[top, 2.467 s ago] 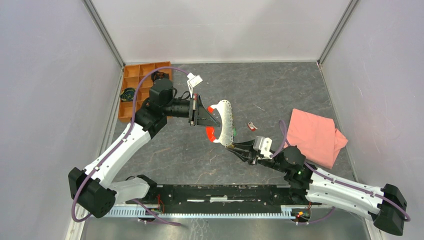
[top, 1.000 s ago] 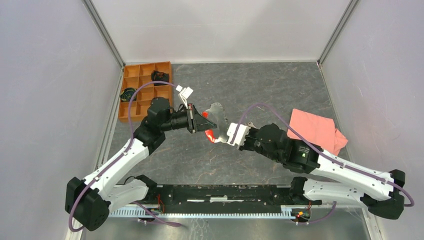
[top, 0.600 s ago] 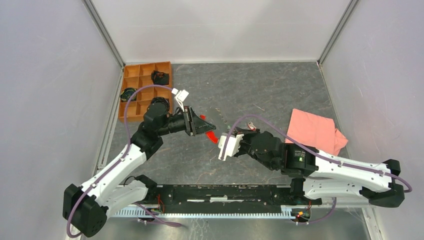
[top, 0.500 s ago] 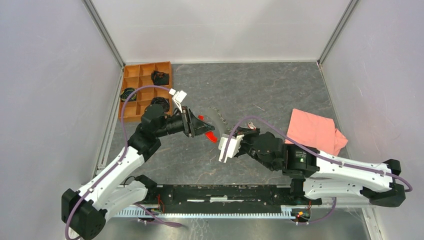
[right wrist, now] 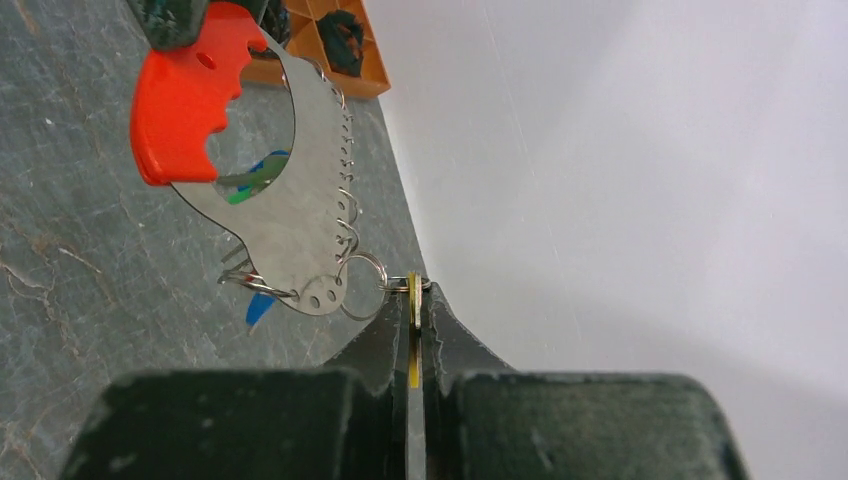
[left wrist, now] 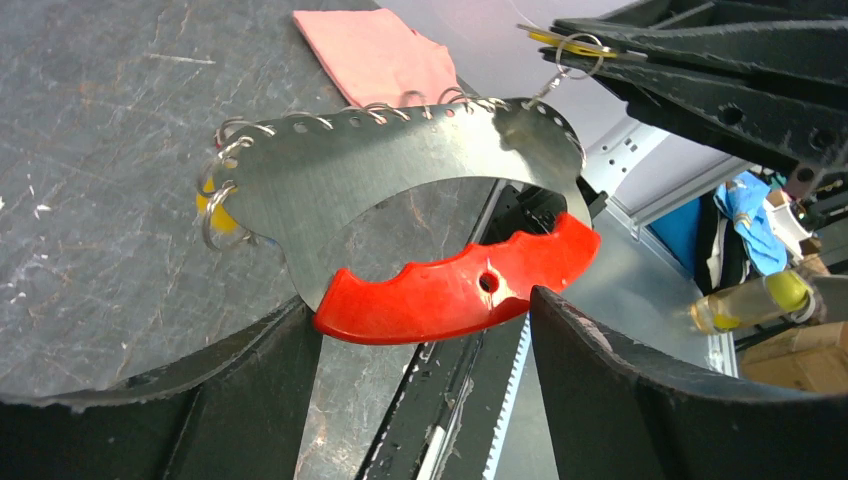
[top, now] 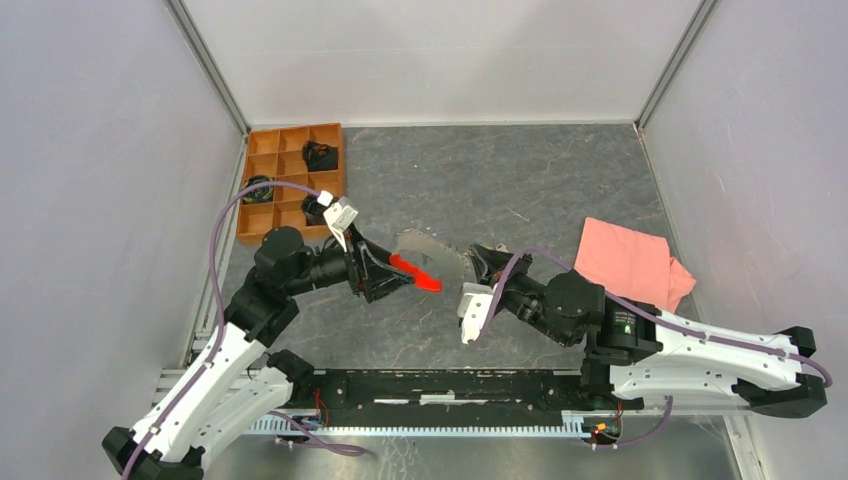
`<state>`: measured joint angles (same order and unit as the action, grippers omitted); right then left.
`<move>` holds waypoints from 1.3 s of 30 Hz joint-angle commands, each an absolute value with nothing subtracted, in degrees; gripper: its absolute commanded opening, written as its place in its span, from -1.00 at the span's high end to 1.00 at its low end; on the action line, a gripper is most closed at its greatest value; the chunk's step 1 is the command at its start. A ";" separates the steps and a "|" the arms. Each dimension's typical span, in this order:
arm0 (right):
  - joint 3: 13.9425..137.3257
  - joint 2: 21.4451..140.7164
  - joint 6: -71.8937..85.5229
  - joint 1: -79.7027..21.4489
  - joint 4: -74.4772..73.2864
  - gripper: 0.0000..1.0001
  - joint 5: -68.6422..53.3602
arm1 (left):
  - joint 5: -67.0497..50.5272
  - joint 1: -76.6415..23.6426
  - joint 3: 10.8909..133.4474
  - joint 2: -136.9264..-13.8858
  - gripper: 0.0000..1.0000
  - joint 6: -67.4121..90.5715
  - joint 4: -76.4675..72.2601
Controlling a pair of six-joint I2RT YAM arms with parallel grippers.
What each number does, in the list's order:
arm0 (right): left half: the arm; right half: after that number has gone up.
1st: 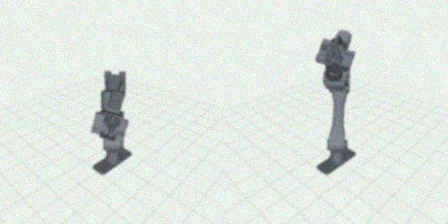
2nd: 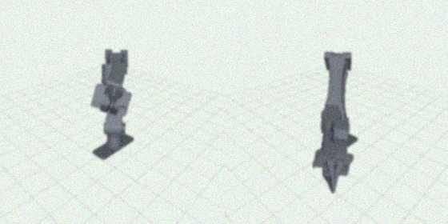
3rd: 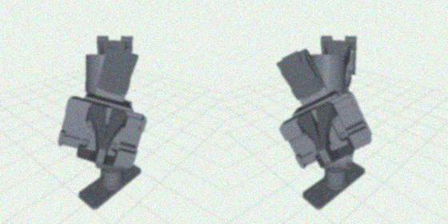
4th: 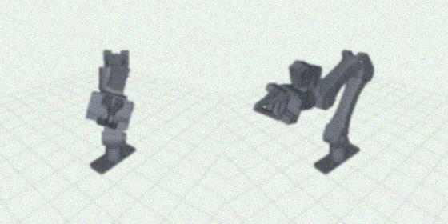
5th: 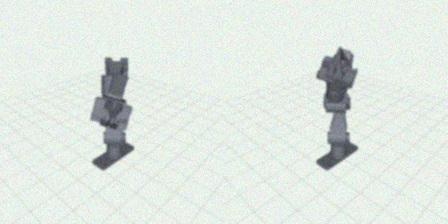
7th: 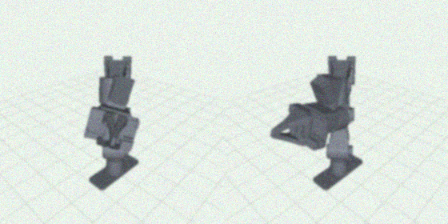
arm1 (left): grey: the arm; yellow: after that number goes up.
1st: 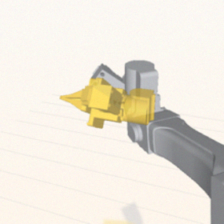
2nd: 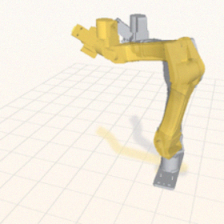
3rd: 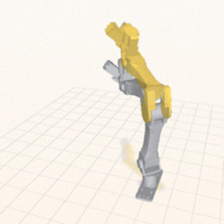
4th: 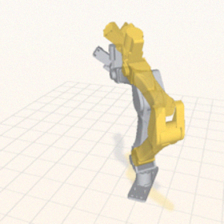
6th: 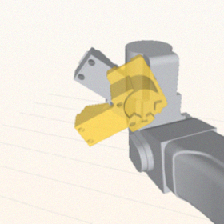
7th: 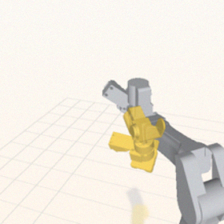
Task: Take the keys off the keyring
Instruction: Pick up the key from the keyring, then remove the key from the keyring.
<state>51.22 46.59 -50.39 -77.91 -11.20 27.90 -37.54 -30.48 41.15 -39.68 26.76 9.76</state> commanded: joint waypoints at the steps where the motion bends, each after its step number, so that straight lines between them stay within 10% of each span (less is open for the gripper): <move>1: 51.67 45.49 -53.34 -78.31 -5.53 0.99 25.10 | -41.40 -30.50 41.16 -37.43 -0.62 20.13 8.35; 39: 54.16 38.08 -60.67 -78.52 -7.05 0.99 -13.86 | -49.09 -30.59 42.92 -40.02 -0.44 16.86 -18.10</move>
